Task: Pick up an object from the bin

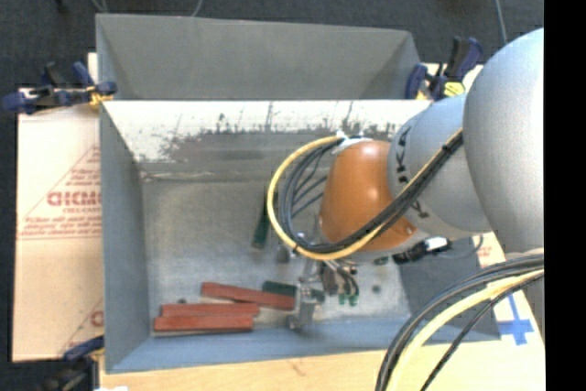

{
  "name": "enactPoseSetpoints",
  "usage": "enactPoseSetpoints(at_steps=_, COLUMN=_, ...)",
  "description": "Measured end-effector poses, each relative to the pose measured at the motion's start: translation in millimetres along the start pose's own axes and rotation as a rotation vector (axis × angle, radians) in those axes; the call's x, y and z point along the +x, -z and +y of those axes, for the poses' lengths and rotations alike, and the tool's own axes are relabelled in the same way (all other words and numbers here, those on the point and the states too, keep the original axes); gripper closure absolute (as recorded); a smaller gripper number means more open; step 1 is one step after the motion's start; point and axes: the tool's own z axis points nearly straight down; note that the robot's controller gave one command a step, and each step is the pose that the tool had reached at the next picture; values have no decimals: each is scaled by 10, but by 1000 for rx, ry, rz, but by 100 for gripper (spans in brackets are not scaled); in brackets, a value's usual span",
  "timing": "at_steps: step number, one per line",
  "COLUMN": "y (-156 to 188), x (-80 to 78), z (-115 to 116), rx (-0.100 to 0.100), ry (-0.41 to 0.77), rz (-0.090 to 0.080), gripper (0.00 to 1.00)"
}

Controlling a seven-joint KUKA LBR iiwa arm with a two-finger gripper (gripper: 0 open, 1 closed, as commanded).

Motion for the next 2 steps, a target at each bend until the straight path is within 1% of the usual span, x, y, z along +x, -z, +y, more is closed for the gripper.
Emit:
enactPoseSetpoints(at_steps=1, y=42, x=-20, z=-42, rx=3, ry=-1, rz=-7, gripper=100)
enactPoseSetpoints(at_steps=2, y=1518, x=41, z=-291, rx=5, ry=56, rz=-16, gripper=100)
